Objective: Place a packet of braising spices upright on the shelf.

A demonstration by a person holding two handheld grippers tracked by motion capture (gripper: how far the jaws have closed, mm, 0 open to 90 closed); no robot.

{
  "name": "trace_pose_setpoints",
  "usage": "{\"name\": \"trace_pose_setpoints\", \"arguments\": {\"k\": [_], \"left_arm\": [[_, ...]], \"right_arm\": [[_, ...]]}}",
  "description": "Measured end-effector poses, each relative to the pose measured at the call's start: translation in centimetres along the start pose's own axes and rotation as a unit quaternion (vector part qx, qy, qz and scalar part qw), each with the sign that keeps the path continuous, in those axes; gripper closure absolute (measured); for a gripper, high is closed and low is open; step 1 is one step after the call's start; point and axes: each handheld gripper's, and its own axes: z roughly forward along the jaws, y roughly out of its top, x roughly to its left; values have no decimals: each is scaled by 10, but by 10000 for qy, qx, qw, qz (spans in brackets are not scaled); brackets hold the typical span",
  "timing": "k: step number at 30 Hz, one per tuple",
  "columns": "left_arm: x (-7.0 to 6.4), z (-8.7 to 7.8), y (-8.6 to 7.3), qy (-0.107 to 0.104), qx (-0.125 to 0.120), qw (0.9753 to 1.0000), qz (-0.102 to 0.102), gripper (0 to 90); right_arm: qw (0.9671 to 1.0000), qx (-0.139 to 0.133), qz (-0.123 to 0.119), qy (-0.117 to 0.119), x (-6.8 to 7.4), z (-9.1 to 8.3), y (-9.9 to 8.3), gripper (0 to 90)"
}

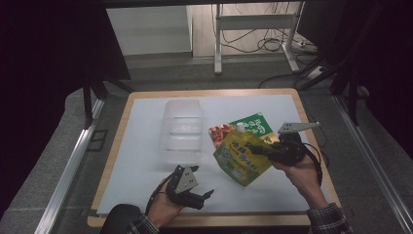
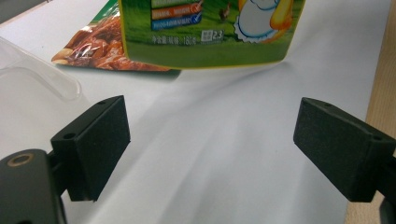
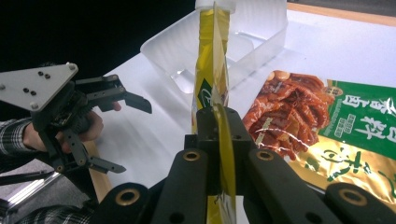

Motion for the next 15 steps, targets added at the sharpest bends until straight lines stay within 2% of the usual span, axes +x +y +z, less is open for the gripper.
{"name": "trace_pose_setpoints", "arguments": {"k": [15], "left_arm": [[0, -5, -5, 153, 27, 9999, -44, 34]], "right_arm": [[9999, -135, -102, 16, -5, 3, 19, 884]]}}
